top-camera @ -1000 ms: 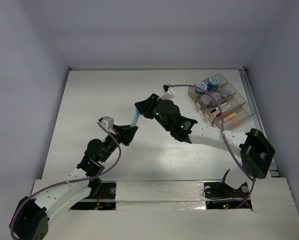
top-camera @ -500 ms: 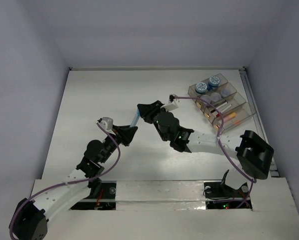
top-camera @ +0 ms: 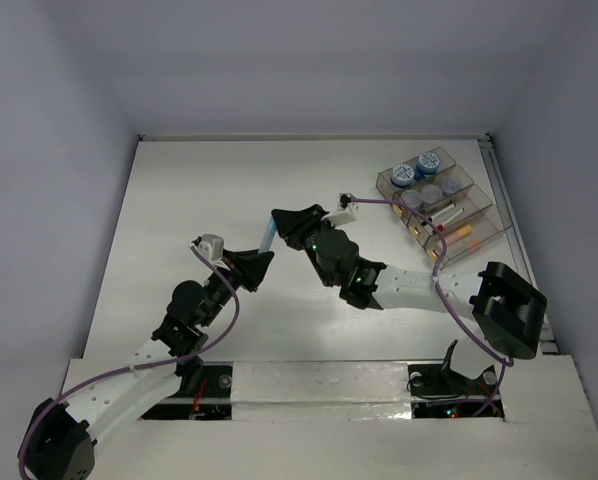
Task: Sort the stationery into containers
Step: Close the pen cap on the pen.
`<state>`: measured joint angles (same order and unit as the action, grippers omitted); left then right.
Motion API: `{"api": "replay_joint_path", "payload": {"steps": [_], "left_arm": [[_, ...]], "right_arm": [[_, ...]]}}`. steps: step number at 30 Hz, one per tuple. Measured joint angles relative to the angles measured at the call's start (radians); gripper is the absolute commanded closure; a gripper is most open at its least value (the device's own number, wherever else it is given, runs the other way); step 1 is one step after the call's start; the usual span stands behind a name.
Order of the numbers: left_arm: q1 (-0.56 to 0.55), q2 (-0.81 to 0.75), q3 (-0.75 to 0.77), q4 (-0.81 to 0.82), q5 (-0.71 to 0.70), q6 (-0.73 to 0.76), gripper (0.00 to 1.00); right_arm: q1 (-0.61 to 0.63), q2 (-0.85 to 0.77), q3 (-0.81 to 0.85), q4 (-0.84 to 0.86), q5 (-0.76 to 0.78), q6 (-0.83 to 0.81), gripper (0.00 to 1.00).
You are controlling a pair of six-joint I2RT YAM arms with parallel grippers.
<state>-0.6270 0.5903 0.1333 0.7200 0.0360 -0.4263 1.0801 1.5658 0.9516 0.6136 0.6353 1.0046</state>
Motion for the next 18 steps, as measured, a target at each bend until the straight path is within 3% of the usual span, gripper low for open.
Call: {"api": "replay_joint_path", "payload": {"steps": [18], "left_arm": [[-0.008,-0.006,-0.001,-0.117,0.019,0.003,1.00]], "right_arm": [[0.024,0.023,-0.061,-0.003,0.018,0.061,1.00]]}}
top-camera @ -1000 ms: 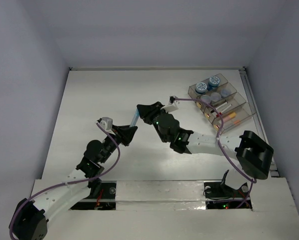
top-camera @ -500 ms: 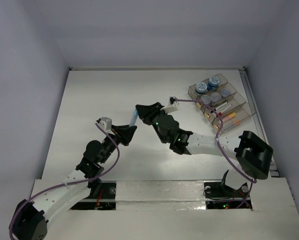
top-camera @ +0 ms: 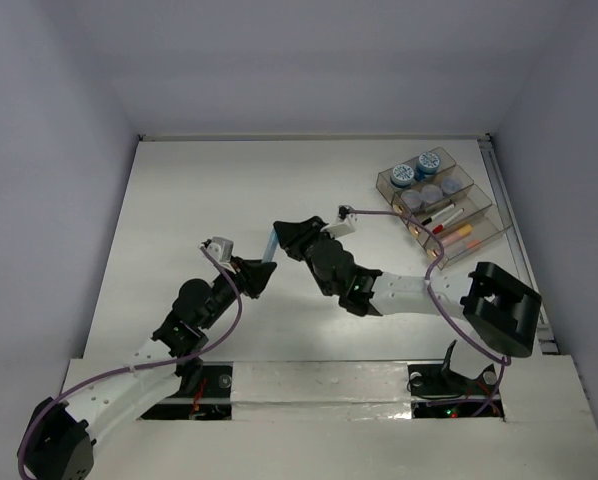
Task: Sort the stationery into containers
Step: Close the pen cap on the pen, then place the pen in the storage box.
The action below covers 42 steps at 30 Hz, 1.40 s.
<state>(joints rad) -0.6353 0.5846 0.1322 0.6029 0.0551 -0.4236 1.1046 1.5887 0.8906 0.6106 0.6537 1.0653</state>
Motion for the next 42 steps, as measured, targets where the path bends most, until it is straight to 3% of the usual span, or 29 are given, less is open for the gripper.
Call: {"api": "replay_joint_path", "payload": {"steps": [10,16,19,22,26,32,33,40,42], "left_arm": [[0.000,0.000,-0.019,-0.135,0.012,-0.001,1.00],[-0.006,-0.002,-0.020,-0.127,0.058,0.000,1.00],[-0.009,-0.005,-0.020,-0.067,0.086,0.004,0.92],[-0.009,-0.004,-0.016,-0.009,0.090,0.009,0.77],[0.002,0.008,0.002,0.063,0.047,0.012,0.56],[0.003,0.001,0.016,0.117,0.027,0.015,0.43],[0.003,-0.002,0.016,0.118,0.026,0.016,0.34],[0.002,-0.012,0.016,0.119,0.021,0.018,0.29],[0.002,-0.007,0.016,0.119,0.022,0.018,0.33]], "right_arm": [[0.039,0.090,-0.015,0.019,0.040,0.057,1.00],[0.051,0.013,-0.050,-0.035,0.062,0.034,1.00],[0.042,-0.061,-0.060,-0.063,0.041,0.004,1.00],[0.005,-0.107,-0.061,-0.081,-0.026,-0.021,1.00],[-0.076,-0.117,-0.048,-0.136,-0.137,-0.048,1.00],[-0.279,-0.119,-0.026,-0.214,-0.195,-0.078,1.00],[-0.312,-0.124,-0.024,-0.226,-0.200,-0.081,1.00],[-0.541,-0.330,-0.056,-0.372,-0.215,-0.138,1.00],[-0.665,-0.439,-0.096,-0.417,-0.212,-0.163,1.00]]}}
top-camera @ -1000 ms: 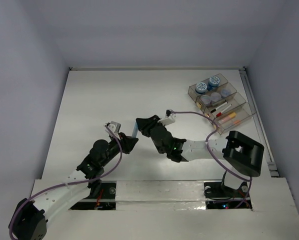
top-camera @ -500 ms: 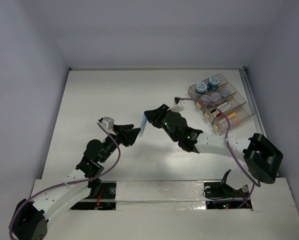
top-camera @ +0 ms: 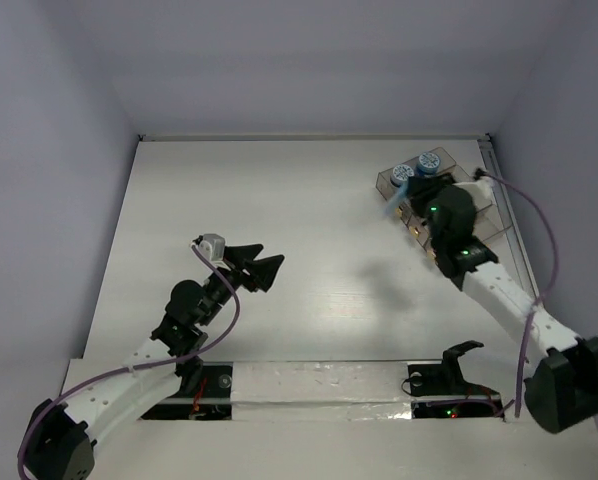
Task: Sort the stationery into containers
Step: Place the pen in the storage box.
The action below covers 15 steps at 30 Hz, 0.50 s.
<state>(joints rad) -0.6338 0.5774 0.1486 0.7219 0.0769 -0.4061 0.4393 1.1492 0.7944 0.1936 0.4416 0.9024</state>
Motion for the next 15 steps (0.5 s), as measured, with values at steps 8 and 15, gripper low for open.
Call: {"api": "replay_joint_path", "payload": {"steps": [8,15], "left_arm": [[-0.008,0.011,0.006,-0.002,0.001,0.001,0.01],[-0.012,0.010,0.011,-0.005,0.002,0.001,0.01]], "right_arm": [[-0.484,-0.222,-0.089,-0.182,0.015,-0.137,1.00],[-0.605,-0.090,-0.090,-0.216,-0.030,-0.206,1.00]]}}
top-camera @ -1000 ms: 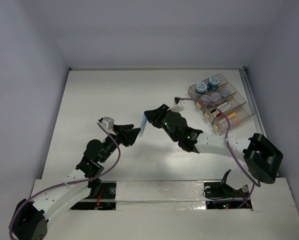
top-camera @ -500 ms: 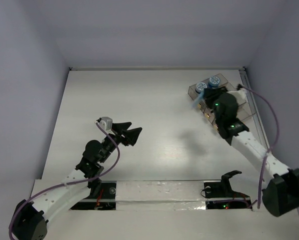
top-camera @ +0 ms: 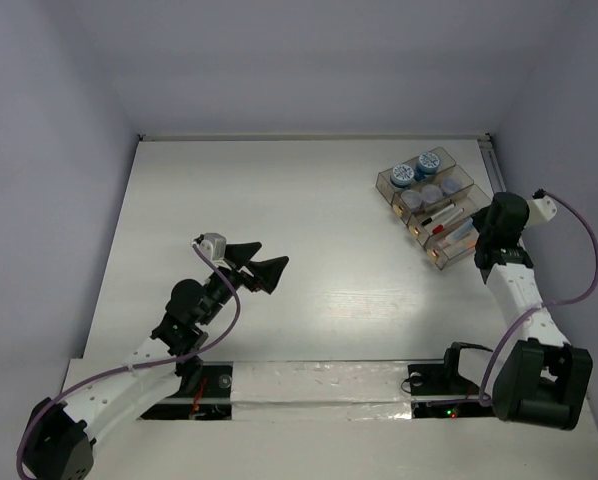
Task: Sort the stationery into containers
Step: Place the pen in the storage box, then reset both arms
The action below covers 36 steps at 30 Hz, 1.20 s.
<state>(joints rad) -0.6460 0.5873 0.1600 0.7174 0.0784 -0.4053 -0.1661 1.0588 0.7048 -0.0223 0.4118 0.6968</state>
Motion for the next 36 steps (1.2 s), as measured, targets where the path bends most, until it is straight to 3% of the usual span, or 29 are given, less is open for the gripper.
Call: {"api": "replay_joint_path", "payload": {"steps": [13,16,17,19,20,22,23,30,36], "left_arm": [[-0.007,0.024,0.000,-0.004,-0.001,0.001,0.01],[-0.007,0.034,0.000,-0.004,-0.002,0.001,0.01],[-0.007,0.037,0.000,-0.004,-0.002,0.001,0.01],[-0.007,0.040,0.002,-0.005,-0.002,0.001,0.01],[-0.007,0.040,0.004,-0.005,-0.002,0.001,0.01],[-0.007,0.041,0.006,-0.003,-0.003,0.003,0.01],[-0.007,0.042,0.006,-0.003,-0.003,0.003,0.01],[-0.007,0.047,0.006,-0.004,-0.003,0.005,0.01],[-0.007,0.046,0.006,-0.004,-0.004,0.005,0.01]], "right_arm": [[-0.039,0.208,0.001,0.040,-0.046,-0.046,1.00],[-0.043,0.218,0.001,0.047,-0.053,-0.045,0.85],[-0.043,0.219,0.001,0.048,-0.054,-0.045,0.70],[-0.043,0.219,0.001,0.049,-0.056,-0.040,0.51],[-0.043,0.219,0.001,0.050,-0.056,-0.037,0.34],[-0.043,0.218,0.001,0.049,-0.061,-0.037,0.16],[-0.043,0.216,0.001,0.047,-0.062,-0.037,0.03],[-0.043,0.118,0.034,-0.023,-0.092,-0.047,0.00],[-0.043,-0.148,0.091,-0.063,-0.233,-0.052,0.00]]}}
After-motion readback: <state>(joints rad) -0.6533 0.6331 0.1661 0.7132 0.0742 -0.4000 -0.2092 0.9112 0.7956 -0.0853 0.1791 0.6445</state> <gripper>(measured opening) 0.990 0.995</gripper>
